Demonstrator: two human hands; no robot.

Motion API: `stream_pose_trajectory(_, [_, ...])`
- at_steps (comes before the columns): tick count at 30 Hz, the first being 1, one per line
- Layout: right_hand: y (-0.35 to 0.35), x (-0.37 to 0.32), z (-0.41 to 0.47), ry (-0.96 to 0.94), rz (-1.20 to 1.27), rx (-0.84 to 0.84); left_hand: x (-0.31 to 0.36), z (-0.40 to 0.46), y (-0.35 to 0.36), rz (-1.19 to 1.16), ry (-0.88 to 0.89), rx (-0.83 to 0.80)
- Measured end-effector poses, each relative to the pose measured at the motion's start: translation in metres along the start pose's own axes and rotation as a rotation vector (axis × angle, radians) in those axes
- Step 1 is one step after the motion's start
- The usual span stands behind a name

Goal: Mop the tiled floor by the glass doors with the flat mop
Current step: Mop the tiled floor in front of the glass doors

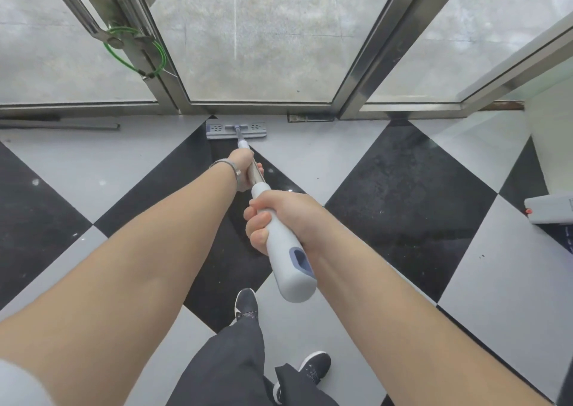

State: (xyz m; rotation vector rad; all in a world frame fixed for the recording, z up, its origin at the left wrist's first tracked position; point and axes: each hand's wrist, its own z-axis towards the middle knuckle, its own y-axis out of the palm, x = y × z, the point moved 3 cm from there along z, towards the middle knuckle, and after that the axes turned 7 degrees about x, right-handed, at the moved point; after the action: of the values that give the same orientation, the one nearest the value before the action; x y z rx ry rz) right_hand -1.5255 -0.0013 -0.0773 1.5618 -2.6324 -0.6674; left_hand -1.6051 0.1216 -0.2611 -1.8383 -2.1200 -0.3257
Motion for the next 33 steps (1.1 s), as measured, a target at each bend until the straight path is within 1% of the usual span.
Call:
stream_pose_trajectory(5, [0.009, -0.003, -0.003, 0.066, 0.060, 0.021, 0.004, -0.002, -0.005, 0.032, -0.001, -0.051])
stream_pose_trajectory(9, [0.010, 0.007, -0.011, 0.071, 0.078, 0.029, -0.006, -0.006, -0.010, 0.001, -0.014, -0.096])
stream_pose_trajectory(13, [0.008, 0.023, -0.026, 0.089, 0.074, 0.032, -0.026, -0.017, -0.015, -0.048, -0.018, -0.093])
stream_pose_trajectory(17, [-0.007, 0.037, -0.045, 0.146, 0.056, 0.055, -0.051, -0.036, -0.014, -0.086, -0.030, -0.069])
stream_pose_trajectory(22, [-0.041, 0.066, -0.074, 0.237, 0.010, 0.065, -0.099, -0.063, -0.008, -0.126, -0.045, -0.040])
stream_pose_trajectory(26, [-0.076, 0.091, -0.099, 0.276, 0.019, 0.053, -0.145, -0.086, 0.000, -0.148, -0.043, -0.012])
stream_pose_trajectory(33, [-0.150, 0.132, -0.153, 0.323, 0.008, 0.022, -0.233, -0.159, 0.030, -0.177, -0.087, 0.004])
